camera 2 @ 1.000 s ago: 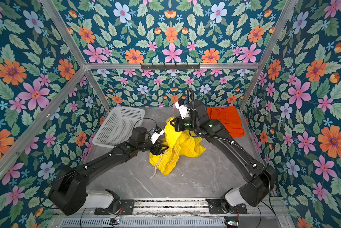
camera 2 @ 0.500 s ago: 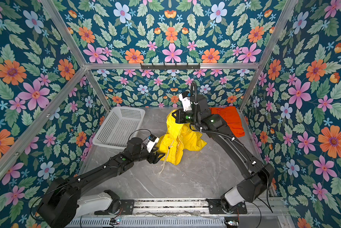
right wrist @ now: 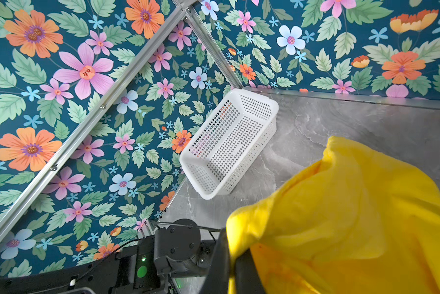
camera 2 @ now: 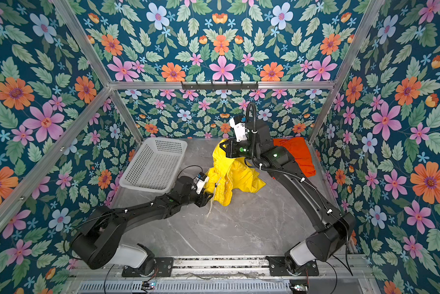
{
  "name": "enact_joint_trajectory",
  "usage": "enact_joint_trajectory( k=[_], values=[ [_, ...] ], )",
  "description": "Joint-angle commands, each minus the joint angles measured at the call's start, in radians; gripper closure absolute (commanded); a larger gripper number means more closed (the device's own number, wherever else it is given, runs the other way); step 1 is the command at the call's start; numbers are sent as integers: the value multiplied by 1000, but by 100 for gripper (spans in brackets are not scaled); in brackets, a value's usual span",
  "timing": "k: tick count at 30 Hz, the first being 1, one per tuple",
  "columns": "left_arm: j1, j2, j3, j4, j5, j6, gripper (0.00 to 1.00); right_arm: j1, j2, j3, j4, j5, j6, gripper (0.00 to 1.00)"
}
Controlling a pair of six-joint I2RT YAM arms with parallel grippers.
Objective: Fold and stack the shorts
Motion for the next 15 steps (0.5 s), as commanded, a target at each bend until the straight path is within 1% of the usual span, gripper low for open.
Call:
enact_joint_trajectory(
  k=[1,2,3,4,6,7,11,15],
  values=[
    [0,3,24,30,39,18,72,0,-6,18,38,-17,-16,100],
    [0,-9,28,17,41,18,81,1,-5,24,31,-13,-19,100],
    [0,-25,31,3,40,17,87,1,-3,30,25,-10,-22,100],
    [0,-50,37,-23,41,16,92,1,-3,33,25,-7,-23,100],
    [0,-105,58,-105,33,13,98,1,-6,36,35,-13,-20,100],
    [0,-143,73,-155,16,15,100,3,-8,36,46,-21,-14,100],
    [0,-293,138,-365,-64,16,100,18,-7,54,81,-46,-3,100],
    [1,-436,253,-583,-162,32,100,34,19,111,116,-109,20,100]
  ],
)
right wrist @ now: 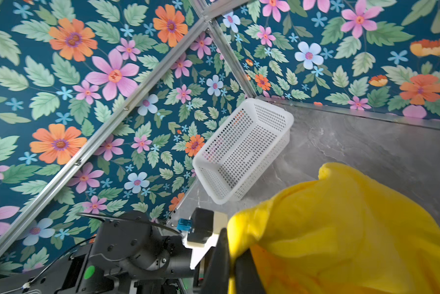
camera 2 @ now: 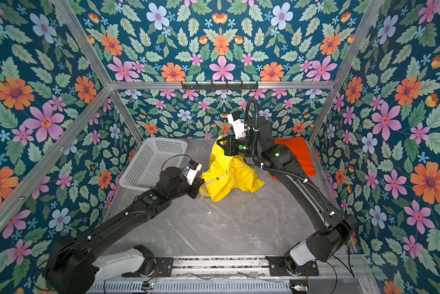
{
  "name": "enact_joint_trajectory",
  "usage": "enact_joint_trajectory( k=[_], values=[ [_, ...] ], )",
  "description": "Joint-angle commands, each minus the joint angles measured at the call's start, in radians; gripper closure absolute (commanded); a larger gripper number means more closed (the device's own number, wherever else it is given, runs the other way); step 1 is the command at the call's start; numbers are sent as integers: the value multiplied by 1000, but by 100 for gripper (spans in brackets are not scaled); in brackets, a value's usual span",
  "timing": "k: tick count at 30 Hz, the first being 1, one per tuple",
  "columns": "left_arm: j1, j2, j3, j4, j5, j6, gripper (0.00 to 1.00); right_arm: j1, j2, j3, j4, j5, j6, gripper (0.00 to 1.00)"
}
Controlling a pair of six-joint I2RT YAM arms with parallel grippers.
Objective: Fold and stack the shorts
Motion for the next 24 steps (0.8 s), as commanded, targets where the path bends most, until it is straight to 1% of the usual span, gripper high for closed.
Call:
enact_joint_trajectory(
  k=[1,3,6,8,10,13,17,18,19,20,21,22,24],
  values=[
    [1,-81,94,-241,-107,28,100,6,13,38,106,-73,25,100],
    [1,-108,174,-332,-143,41,100,-2,22,60,113,-76,27,100],
    [1,-101,279,-427,-158,70,100,-64,36,37,146,-75,58,100],
    [0,-63,332,-465,-135,91,100,-122,53,-11,176,-96,94,100],
    [0,-1,361,-472,-88,104,100,-178,88,-77,187,-102,112,100],
    [-3,107,346,-418,27,101,100,-252,161,-164,201,-140,154,100],
    [-21,233,260,-203,178,15,100,-330,258,-284,230,-140,180,96],
    [-28,268,240,-147,193,-9,100,-346,275,-310,228,-138,180,93],
    [-36,309,233,-115,195,-23,100,-363,283,-337,233,-134,180,87],
    [-38,347,238,-112,197,-27,100,-373,281,-360,238,-130,179,82],
    [-39,387,243,-100,193,-37,100,-380,271,-387,241,-126,170,75],
    [-40,429,251,-90,194,-49,100,-385,252,-409,235,-116,157,64],
    [-40,495,268,-76,217,-60,100,-386,203,-437,195,-79,115,46]
  ],
)
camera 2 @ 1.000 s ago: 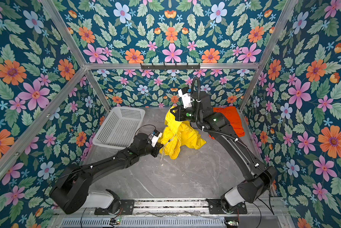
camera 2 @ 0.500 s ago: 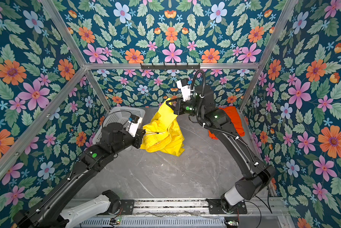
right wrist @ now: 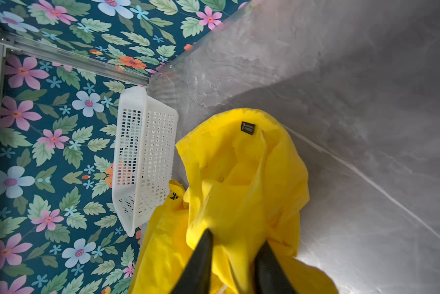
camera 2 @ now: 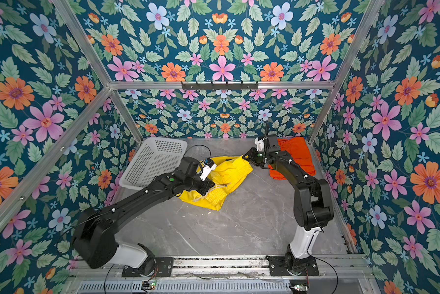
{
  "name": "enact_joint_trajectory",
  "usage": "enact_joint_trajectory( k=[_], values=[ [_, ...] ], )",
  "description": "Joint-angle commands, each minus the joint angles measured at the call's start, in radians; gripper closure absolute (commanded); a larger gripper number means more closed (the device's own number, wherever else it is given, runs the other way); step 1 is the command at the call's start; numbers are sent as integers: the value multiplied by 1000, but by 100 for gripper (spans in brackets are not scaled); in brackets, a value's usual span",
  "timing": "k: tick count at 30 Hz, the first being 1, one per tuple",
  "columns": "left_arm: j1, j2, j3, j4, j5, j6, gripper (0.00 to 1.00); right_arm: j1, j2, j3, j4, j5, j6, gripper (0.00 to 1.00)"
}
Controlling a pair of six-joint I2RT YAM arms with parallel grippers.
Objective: Fold and stack the shorts
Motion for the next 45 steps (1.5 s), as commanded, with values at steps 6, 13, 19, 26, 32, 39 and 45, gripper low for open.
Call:
enact_joint_trajectory(
  k=[6,13,19,26,32,39,45],
  values=[
    [1,168,40,145,111,-87,100,-2,-285,-172,-92,136,-84,37],
    [2,240,49,159,142,-112,100,118,-458,-401,-128,137,-47,36],
    [4,230,54,176,176,-146,100,304,-440,-550,62,112,41,35],
    [39,248,84,198,220,-271,100,370,-358,-720,540,120,233,35],
    [94,283,72,288,288,-376,100,403,-255,-772,761,112,389,36],
    [122,349,82,349,338,-451,100,435,-163,-832,1026,145,619,36],
    [141,379,82,358,356,-472,100,470,-51,-832,1159,182,726,37]
  ],
)
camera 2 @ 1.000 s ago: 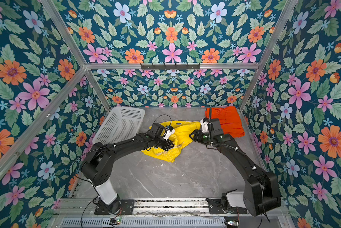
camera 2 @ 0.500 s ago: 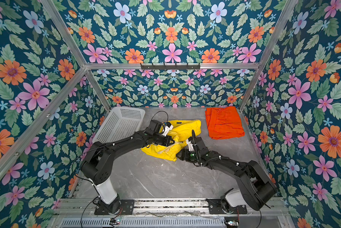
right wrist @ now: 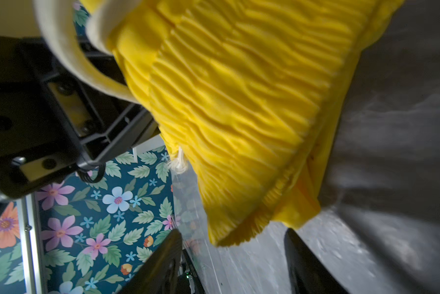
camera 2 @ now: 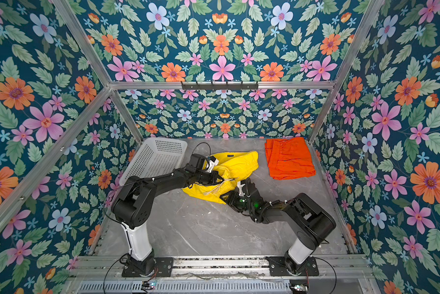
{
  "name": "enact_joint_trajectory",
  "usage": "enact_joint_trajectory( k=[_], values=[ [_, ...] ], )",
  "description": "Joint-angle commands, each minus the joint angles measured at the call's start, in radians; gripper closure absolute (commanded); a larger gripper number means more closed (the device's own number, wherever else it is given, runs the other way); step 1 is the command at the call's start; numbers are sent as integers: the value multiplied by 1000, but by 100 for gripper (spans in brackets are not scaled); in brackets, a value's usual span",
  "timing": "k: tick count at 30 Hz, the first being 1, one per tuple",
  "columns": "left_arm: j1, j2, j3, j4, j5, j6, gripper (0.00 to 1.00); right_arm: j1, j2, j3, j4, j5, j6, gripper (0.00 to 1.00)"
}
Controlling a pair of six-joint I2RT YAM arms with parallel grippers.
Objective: Fold and stack the shorts
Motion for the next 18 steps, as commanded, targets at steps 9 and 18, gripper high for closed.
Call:
enact_joint_trajectory(
  k=[9,18],
  values=[
    [15,-4,1,27,26,-31,100,10,161,19,288,73,177,44],
    [16,-20,-10,22,20,-30,100,24,74,2,206,115,143,48]
  ],
)
